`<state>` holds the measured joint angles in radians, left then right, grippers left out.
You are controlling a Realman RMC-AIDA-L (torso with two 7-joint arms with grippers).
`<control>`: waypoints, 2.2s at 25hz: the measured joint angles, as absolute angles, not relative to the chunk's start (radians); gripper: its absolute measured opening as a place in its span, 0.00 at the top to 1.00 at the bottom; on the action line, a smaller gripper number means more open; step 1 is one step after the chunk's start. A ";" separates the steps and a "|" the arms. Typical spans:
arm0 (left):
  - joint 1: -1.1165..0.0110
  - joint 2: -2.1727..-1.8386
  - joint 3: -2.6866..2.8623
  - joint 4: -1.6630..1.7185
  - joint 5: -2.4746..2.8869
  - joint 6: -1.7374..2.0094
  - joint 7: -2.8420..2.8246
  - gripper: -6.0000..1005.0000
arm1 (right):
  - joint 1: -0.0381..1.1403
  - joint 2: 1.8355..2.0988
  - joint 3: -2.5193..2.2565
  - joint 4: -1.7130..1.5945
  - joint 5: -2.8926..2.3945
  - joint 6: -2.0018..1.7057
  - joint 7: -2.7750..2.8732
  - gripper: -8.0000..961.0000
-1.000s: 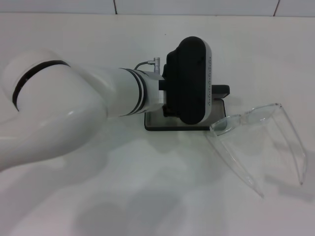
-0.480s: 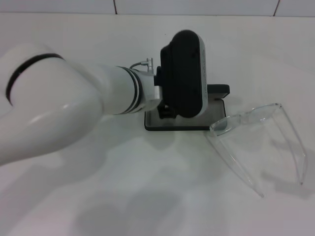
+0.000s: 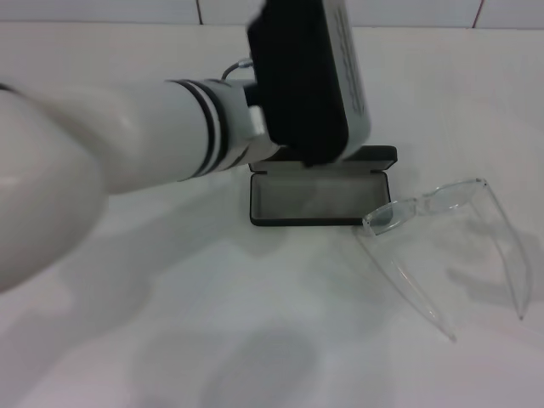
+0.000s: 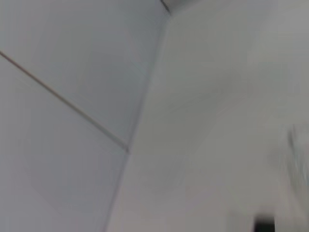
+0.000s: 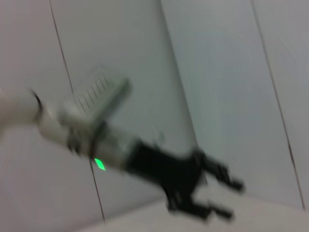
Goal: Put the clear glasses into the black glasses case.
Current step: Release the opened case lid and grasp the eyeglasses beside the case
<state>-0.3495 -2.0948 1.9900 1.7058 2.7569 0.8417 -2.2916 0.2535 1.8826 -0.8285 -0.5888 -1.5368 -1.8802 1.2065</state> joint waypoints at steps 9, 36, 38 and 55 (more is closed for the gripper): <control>-0.216 -2.090 1.759 1.840 2.227 0.846 -2.134 0.53 | 0.325 1.888 -0.821 -0.999 -1.775 -1.848 1.484 0.10; -0.236 -2.086 1.097 1.228 1.444 1.682 -1.633 0.60 | 0.852 1.997 -1.167 -1.165 -2.498 -1.765 1.911 0.13; -0.241 -2.086 1.052 1.175 1.438 1.734 -1.608 0.60 | 0.852 2.000 -1.200 -1.161 -2.508 -1.732 1.911 0.13; -0.241 -2.087 1.033 1.057 1.442 1.757 -1.563 0.60 | 0.873 2.015 -1.351 -0.997 -2.549 -1.501 1.891 0.15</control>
